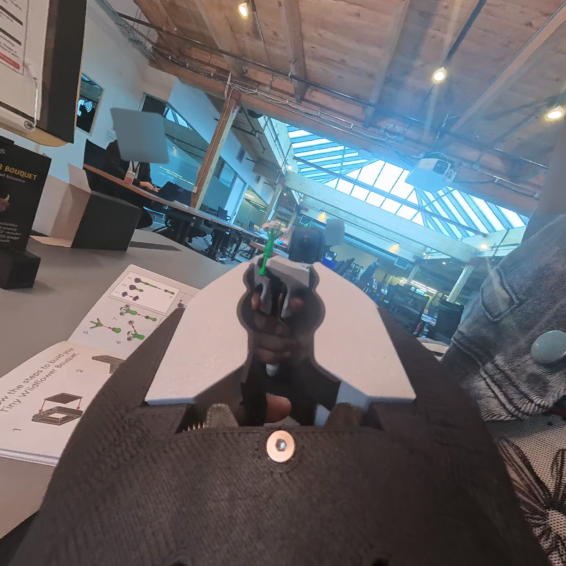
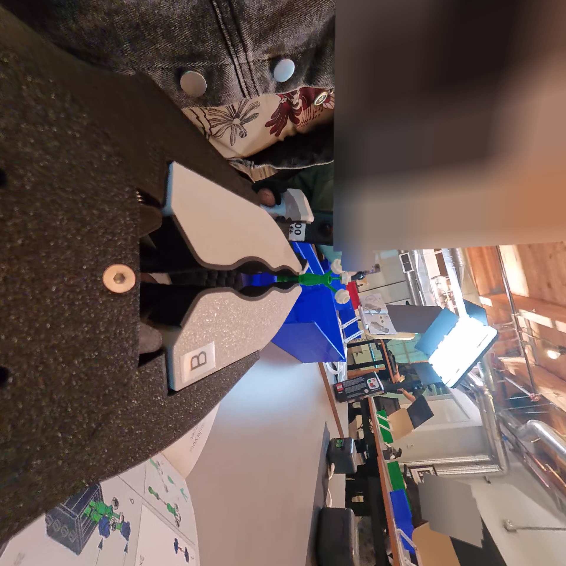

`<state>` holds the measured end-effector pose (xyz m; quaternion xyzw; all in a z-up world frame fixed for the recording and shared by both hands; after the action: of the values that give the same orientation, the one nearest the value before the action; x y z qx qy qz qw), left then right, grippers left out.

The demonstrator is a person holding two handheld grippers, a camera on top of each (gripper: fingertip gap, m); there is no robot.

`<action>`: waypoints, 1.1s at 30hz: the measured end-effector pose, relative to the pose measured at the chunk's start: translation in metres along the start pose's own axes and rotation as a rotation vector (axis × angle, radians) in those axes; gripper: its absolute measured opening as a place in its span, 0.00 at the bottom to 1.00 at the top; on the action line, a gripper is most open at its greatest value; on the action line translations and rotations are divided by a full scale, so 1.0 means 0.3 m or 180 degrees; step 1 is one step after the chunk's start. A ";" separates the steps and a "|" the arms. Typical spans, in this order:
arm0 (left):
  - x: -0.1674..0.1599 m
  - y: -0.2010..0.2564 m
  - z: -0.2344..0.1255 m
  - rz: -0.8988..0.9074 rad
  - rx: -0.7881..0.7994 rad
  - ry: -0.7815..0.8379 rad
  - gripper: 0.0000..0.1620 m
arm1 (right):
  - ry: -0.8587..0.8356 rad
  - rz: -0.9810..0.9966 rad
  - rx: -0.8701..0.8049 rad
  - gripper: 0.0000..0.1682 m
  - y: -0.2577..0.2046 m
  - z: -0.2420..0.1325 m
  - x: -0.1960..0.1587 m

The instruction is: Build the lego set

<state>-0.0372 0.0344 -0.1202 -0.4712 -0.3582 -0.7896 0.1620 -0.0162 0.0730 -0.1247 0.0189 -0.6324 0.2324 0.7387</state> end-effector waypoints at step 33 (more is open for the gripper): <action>-0.002 -0.095 0.013 0.0268 0.0651 -0.0700 0.26 | -0.1385 -0.0612 -0.0302 0.02 0.032 -0.023 -0.080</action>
<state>-0.0514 0.0569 -0.1314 -0.5505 -0.4322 -0.6851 0.2019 -0.0155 0.0762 -0.1514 0.0940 -0.7821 0.1214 0.6039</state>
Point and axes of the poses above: each gripper's, where its closed fingertips meet, z out along the fingers, x out of its top, y = z × x across the jaws, the point moved 1 cm from there along -z, back along the fingers, and after that the axes turned 5 degrees about -y, right-handed, at the moved point
